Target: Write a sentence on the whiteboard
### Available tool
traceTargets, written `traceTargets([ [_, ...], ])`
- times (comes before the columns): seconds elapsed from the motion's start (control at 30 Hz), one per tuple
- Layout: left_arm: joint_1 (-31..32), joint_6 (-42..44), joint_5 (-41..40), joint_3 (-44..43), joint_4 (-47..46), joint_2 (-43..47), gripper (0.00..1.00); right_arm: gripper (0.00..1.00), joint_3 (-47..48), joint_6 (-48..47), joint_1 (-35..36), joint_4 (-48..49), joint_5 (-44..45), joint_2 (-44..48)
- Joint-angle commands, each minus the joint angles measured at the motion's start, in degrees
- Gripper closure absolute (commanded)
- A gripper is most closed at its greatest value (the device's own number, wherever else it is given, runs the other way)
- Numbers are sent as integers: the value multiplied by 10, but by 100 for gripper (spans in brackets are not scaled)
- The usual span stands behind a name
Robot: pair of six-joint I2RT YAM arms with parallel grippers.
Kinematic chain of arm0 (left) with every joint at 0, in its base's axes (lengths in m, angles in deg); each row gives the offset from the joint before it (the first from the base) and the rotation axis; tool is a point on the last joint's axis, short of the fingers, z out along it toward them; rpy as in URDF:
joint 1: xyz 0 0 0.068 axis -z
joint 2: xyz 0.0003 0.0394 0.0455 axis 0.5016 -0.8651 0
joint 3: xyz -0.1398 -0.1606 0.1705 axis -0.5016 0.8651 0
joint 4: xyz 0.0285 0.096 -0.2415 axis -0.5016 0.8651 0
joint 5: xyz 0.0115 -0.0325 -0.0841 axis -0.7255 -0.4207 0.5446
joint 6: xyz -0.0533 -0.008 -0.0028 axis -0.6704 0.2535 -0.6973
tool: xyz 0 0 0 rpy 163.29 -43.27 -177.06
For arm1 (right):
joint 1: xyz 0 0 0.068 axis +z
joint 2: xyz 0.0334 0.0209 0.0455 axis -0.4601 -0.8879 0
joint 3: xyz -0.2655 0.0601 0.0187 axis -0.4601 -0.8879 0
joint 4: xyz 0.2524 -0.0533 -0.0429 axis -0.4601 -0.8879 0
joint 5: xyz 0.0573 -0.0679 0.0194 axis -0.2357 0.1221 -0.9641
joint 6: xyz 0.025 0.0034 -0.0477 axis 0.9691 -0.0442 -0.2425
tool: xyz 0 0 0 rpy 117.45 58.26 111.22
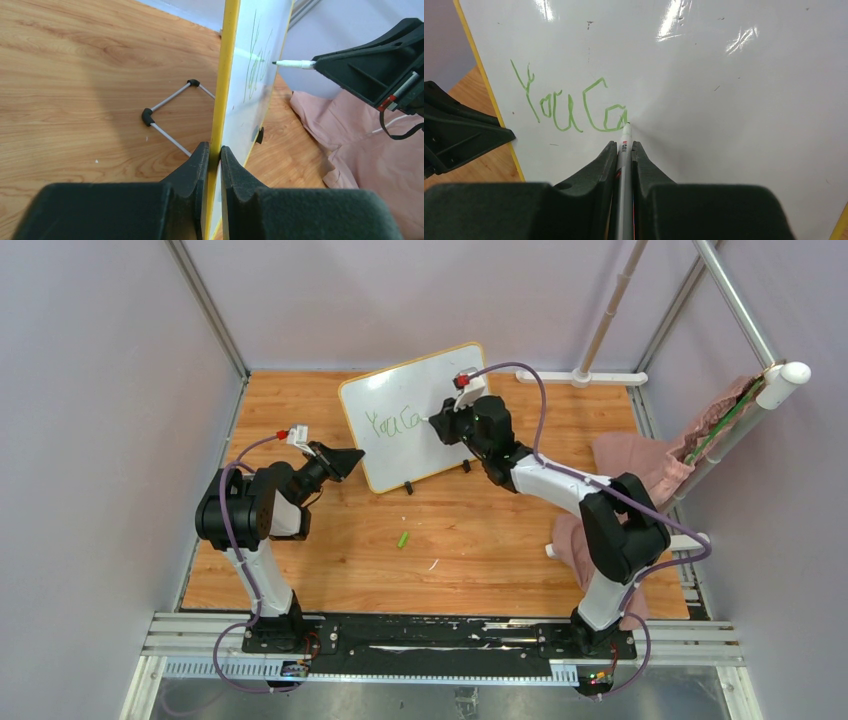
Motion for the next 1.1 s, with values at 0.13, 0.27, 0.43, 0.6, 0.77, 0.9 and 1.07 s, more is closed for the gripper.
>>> traceTargets([
  [0.13,4,12,0,3,-16,-11,100,100,23,0,-12,-6,6,24],
  [0.27,4,12,-1,3,-16,-12,100,100,31,2,-13,-6,5,12],
  [0.43,4,13,0,2,-16,-13,100,100,40,2,-16,-5,4,2],
  [0.6,4,13,0,1,-15,-13,100,100,46,2,-18,-6,3,-4],
  [0.77,4,13,0,1,-16,-13,100,100,46,7,-19,-3,-2,-13],
  [0.9,4,13,0,1,-15,-13,100,100,42,11,-19,-2,-6,-16],
  [1.07,4,13,0,1,-16,-14,100,100,35,13,-18,-2,-7,-17],
])
